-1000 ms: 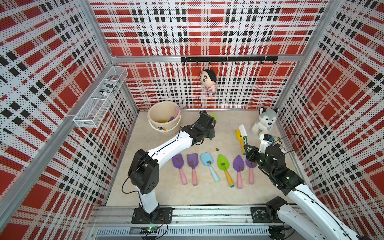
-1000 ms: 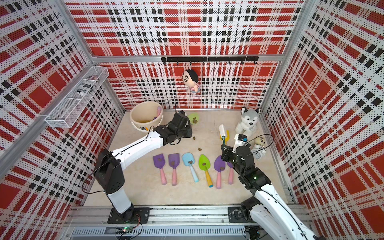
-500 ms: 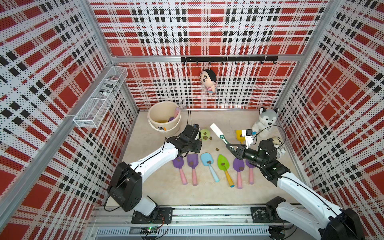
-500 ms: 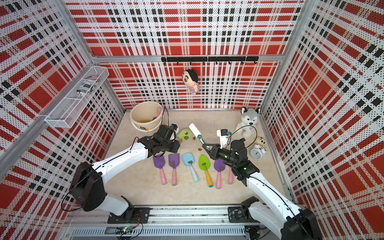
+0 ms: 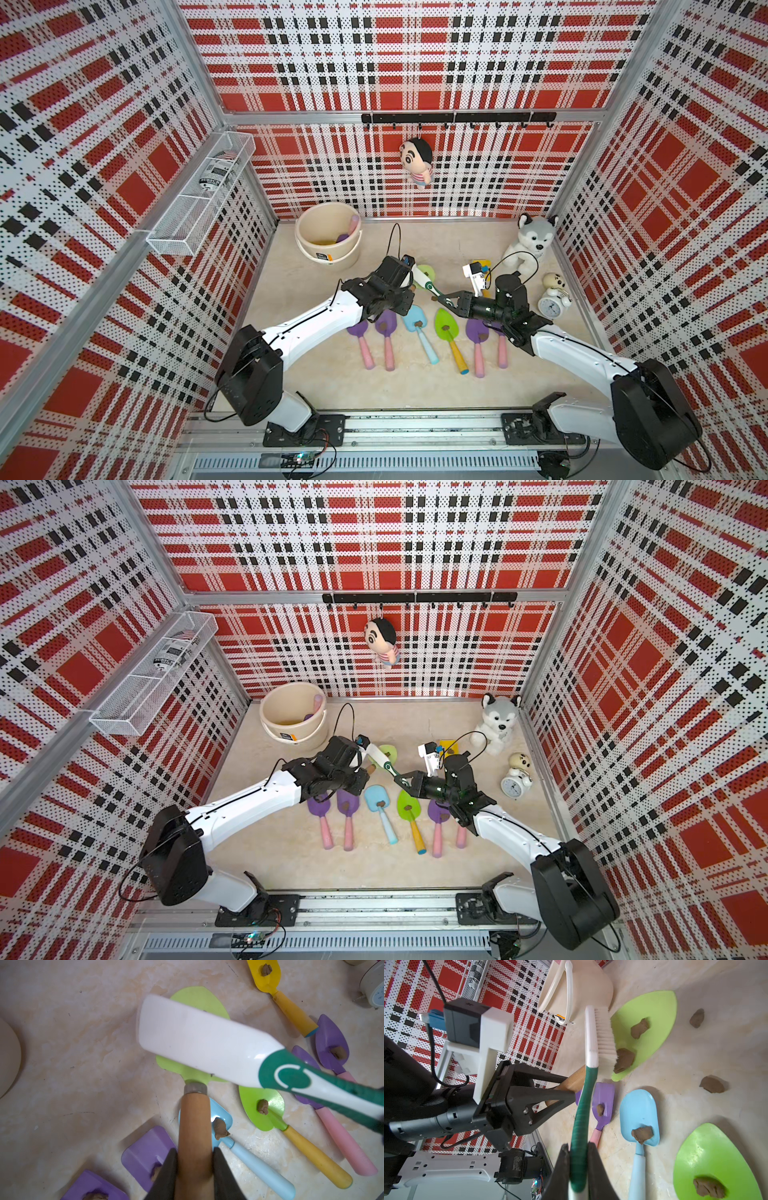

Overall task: Brush the soil off the hand trowel and place it into the bucket
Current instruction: Brush off the soil from the hand trowel.

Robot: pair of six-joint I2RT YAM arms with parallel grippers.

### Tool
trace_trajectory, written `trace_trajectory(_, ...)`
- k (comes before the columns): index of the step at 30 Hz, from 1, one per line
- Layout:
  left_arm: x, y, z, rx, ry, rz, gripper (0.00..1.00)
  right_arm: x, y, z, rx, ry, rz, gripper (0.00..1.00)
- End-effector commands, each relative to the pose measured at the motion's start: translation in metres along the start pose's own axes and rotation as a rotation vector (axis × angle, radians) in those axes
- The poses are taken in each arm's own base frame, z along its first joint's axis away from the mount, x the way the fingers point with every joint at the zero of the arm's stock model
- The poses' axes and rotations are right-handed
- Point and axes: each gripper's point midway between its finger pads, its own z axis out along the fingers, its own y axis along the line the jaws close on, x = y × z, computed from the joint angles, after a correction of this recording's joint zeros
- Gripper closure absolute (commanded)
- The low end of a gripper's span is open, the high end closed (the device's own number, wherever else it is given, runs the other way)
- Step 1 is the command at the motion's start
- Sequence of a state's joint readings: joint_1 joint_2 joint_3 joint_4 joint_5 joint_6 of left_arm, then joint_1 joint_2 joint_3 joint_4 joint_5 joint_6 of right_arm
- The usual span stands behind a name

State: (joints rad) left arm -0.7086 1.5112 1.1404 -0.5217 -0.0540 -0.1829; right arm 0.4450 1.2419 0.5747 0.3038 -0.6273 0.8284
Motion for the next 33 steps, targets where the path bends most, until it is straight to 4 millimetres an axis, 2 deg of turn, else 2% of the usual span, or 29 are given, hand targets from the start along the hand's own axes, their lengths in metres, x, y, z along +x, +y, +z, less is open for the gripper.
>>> trace_trajectory(1, -0.023, 0.005, -0.014, 0.009, -0.089, -0.028, 1.00, -0.001, -0.017, -0.003, 0.084, -0.041, 0.012, 1.00)
trace_trajectory(5, -0.027, 0.005, -0.021, 0.040, -0.115, -0.048, 1.00, -0.009, -0.035, -0.014, 0.156, -0.100, 0.046, 1.00)
trace_trajectory(9, -0.028, 0.005, -0.025, 0.070, -0.128, -0.063, 1.00, -0.019, -0.038, -0.026, 0.203, -0.153, 0.031, 1.00)
trace_trajectory(14, -0.028, 0.005, -0.025, 0.074, -0.128, -0.060, 1.00, -0.028, -0.018, -0.038, 0.176, -0.190, -0.034, 1.00)
trace_trajectory(17, -0.027, 0.002, -0.024, 0.089, -0.123, -0.053, 1.00, -0.032, 0.004, -0.043, 0.092, -0.213, -0.077, 1.00)
trace_trajectory(20, -0.028, -0.002, -0.023, 0.102, -0.123, -0.051, 1.00, -0.026, 0.028, -0.041, -0.036, -0.191, -0.106, 1.00)
trace_trajectory(23, -0.032, -0.007, -0.024, 0.111, -0.135, -0.049, 1.00, -0.015, 0.038, -0.030, -0.102, -0.134, -0.112, 1.00)
trace_trajectory(27, -0.037, -0.012, -0.028, 0.121, -0.153, -0.043, 1.00, -0.004, 0.029, -0.014, -0.095, -0.075, -0.071, 1.00)
trace_trajectory(33, -0.038, -0.009, -0.033, 0.113, -0.167, -0.050, 1.00, -0.008, -0.007, -0.011, 0.019, -0.114, 0.040, 1.00)
